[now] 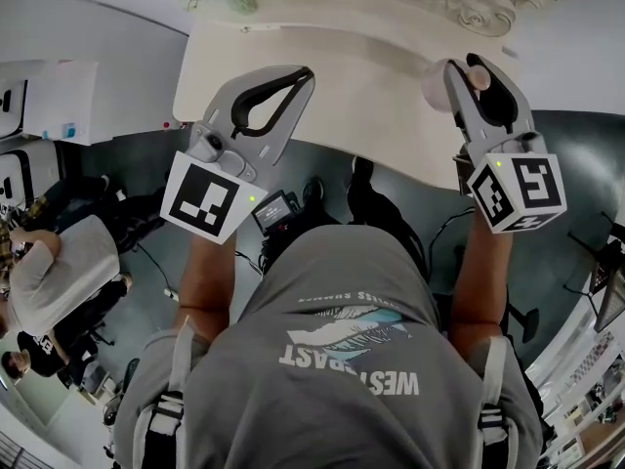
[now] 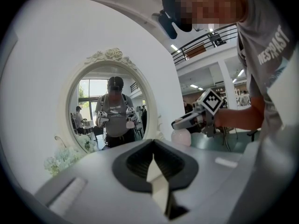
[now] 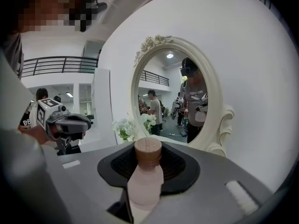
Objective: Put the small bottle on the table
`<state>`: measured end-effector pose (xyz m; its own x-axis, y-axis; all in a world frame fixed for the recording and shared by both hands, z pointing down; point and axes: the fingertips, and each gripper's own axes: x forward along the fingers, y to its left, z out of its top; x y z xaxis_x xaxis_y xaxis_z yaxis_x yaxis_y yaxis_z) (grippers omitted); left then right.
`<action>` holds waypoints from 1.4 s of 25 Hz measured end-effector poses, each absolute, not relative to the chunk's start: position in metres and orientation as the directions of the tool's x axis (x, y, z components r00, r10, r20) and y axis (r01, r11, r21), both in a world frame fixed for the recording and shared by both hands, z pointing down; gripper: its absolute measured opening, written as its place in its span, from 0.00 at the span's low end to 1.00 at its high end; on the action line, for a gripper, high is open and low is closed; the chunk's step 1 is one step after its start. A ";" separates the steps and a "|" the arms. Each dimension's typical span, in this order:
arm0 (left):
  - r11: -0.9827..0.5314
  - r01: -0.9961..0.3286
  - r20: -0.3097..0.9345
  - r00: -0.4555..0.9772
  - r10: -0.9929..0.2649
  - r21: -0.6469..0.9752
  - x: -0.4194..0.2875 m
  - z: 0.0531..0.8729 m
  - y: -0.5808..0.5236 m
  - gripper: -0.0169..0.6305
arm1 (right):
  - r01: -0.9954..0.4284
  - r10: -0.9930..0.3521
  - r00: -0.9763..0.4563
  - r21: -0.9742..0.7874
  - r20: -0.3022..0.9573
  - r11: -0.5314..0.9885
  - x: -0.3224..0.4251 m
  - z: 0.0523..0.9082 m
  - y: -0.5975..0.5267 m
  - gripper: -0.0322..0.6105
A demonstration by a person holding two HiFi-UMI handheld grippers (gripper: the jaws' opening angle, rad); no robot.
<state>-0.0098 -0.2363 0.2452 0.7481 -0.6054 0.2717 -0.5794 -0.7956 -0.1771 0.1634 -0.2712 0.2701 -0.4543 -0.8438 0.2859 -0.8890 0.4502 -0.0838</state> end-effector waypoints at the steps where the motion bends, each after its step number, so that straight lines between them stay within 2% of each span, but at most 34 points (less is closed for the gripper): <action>1: -0.795 -0.580 0.274 0.747 -0.605 -0.175 -0.009 0.247 -0.238 0.03 | -0.889 -0.843 -0.454 -0.086 0.288 0.450 0.164 0.273 -0.273 0.25; 35: -0.821 -0.567 0.389 0.742 -0.547 -0.073 0.002 0.363 -0.307 0.03 | -0.917 -0.831 -0.396 -0.115 0.392 0.382 0.188 0.425 -0.374 0.26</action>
